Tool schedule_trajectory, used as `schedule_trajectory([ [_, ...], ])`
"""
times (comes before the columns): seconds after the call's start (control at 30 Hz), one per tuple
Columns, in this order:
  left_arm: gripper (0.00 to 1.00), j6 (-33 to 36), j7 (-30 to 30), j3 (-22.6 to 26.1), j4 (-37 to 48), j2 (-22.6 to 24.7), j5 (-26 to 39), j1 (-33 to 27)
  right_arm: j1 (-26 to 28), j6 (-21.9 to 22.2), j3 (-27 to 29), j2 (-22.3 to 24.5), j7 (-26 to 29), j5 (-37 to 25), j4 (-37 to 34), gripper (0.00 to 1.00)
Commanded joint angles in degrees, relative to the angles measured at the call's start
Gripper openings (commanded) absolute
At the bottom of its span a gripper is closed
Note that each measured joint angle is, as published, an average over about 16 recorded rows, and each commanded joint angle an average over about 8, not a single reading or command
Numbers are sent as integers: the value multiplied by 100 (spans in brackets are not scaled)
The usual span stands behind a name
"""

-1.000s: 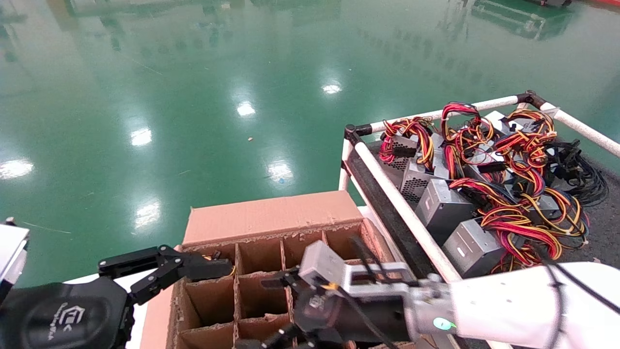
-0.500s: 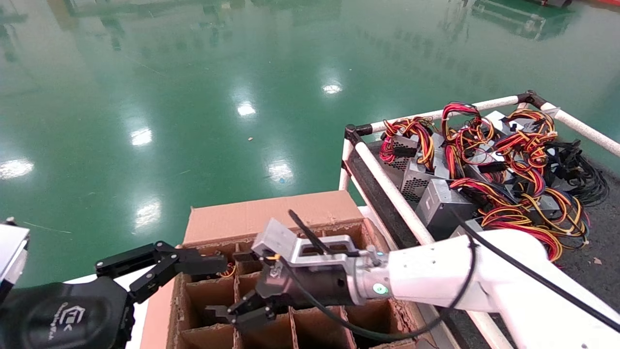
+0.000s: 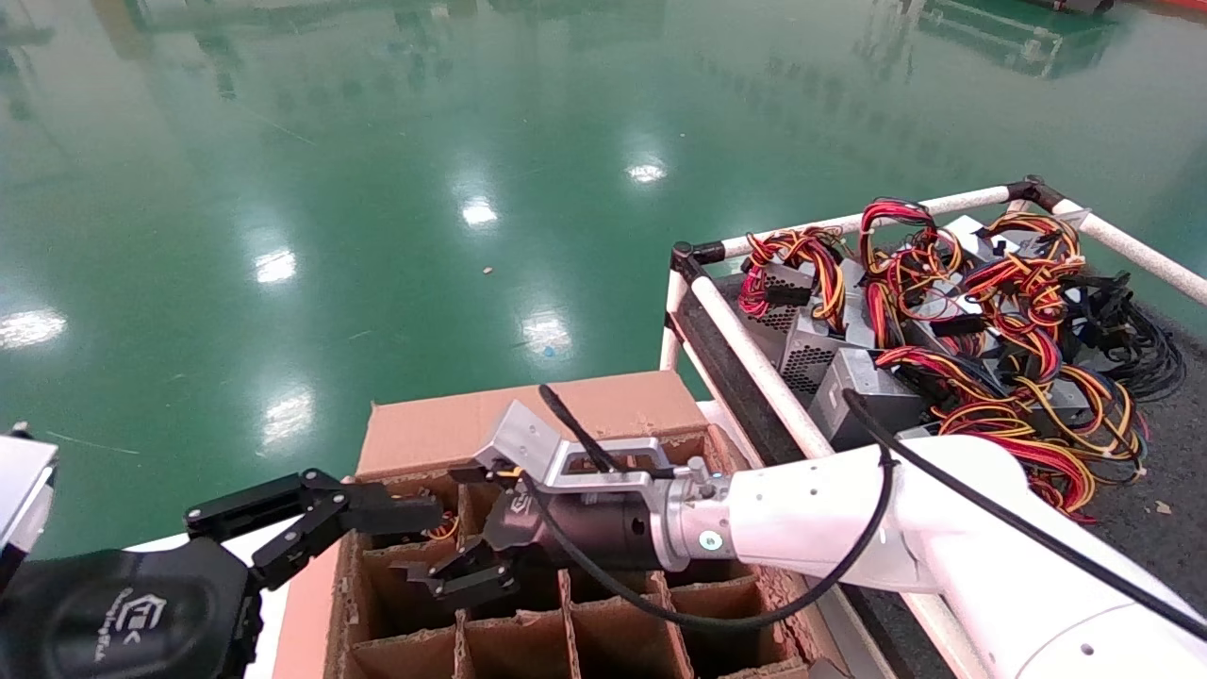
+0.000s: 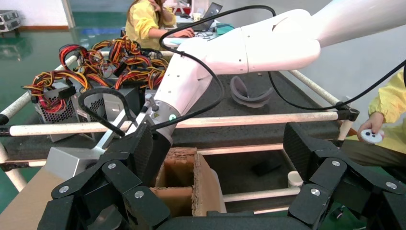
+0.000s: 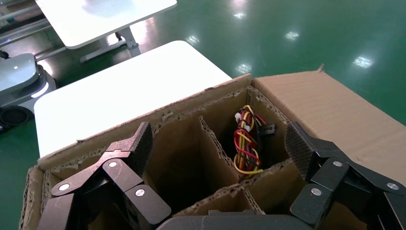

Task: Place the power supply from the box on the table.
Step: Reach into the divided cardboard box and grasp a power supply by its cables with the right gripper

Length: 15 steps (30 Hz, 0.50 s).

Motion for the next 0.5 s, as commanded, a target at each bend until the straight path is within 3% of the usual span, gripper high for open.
schedule_trajectory([
  [0.03, 100, 0, 0, 0, 0, 0, 0, 0, -9, 92, -146, -5, 23, 136, 33, 3],
  [0.5, 100, -1, 1, 2, 0, -1, -1, 0, -4, 1120, -1235, -17, 188, 962, 267, 0],
])
